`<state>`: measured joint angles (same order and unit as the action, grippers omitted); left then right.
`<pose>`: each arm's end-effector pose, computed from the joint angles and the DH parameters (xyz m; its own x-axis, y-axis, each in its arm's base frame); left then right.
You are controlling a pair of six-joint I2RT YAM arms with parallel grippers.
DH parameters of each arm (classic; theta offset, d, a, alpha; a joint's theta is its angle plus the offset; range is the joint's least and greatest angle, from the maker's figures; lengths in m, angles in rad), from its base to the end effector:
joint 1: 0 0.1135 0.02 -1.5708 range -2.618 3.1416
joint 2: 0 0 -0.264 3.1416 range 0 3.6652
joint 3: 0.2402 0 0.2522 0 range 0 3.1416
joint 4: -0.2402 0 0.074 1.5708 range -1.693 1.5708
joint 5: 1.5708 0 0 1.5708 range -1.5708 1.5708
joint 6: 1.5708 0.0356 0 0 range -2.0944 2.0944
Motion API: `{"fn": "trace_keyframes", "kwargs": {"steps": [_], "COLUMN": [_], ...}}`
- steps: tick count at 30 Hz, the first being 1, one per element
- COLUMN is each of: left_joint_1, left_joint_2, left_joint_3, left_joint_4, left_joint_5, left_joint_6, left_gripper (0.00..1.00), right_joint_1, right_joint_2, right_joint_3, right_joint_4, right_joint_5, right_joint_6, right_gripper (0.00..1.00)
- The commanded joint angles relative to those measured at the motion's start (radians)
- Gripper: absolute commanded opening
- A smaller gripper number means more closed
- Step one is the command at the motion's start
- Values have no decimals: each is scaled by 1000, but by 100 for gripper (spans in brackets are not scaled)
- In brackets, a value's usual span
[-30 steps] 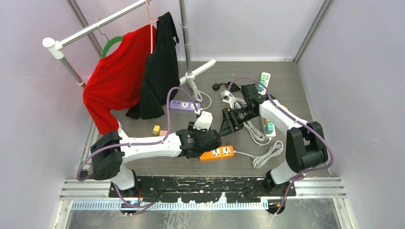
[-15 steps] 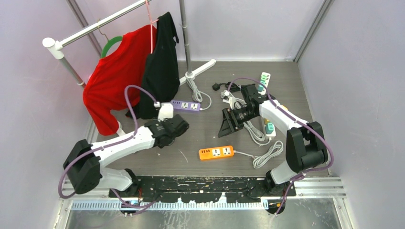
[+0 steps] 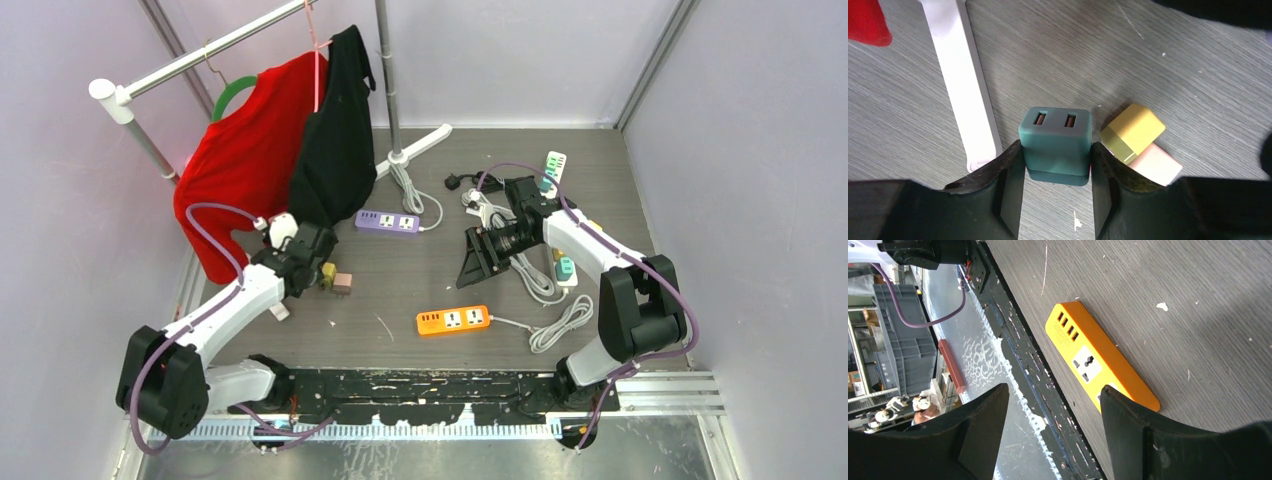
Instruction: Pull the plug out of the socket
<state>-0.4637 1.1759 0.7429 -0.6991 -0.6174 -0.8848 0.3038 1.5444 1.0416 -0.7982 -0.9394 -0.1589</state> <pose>0.1968 -0.0754 0.2156 -0.6249 -0.3929 -0.6746 -0.5348 0.8449 0.0033 0.2604 0.1118 0.2204 -0.8477 -0.3636 -0.3863 -0.5226 0.4470 0.7260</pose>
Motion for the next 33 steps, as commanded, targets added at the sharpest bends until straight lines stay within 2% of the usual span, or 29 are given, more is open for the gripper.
{"fn": "trace_keyframes", "kwargs": {"steps": [1, 6, 12, 17, 22, 27, 33], "left_joint_1": [59, 129, 195, 212, 214, 215, 215], "left_joint_2": [-4, 53, 215, 352, 419, 434, 405], "left_joint_3": [-15, -29, 22, 99, 120, 119, 119], "left_joint_4": [55, 70, 35, -19, -23, -22, -27], "left_joint_5": [48, 122, 201, 225, 245, 246, 244], "left_joint_6": [-34, -74, -80, -62, -52, -54, -46], "left_gripper": [0, 2, 2, 2, 4, 38, 62], "right_joint_1": [0, -1, -1, -1, 0, -1, 0], "right_joint_2": [-18, -20, -20, -20, -20, -17, -13], "right_joint_3": [29, 29, 27, 28, 29, 29, 28], "right_joint_4": [2, 2, 2, 2, 1, 2, 0], "right_joint_5": [-11, -10, -11, -10, -10, -8, -7], "right_joint_6": [-13, -14, -16, -18, -18, -20, -21], "right_gripper": [72, 72, 72, 72, 72, 72, 72]}}
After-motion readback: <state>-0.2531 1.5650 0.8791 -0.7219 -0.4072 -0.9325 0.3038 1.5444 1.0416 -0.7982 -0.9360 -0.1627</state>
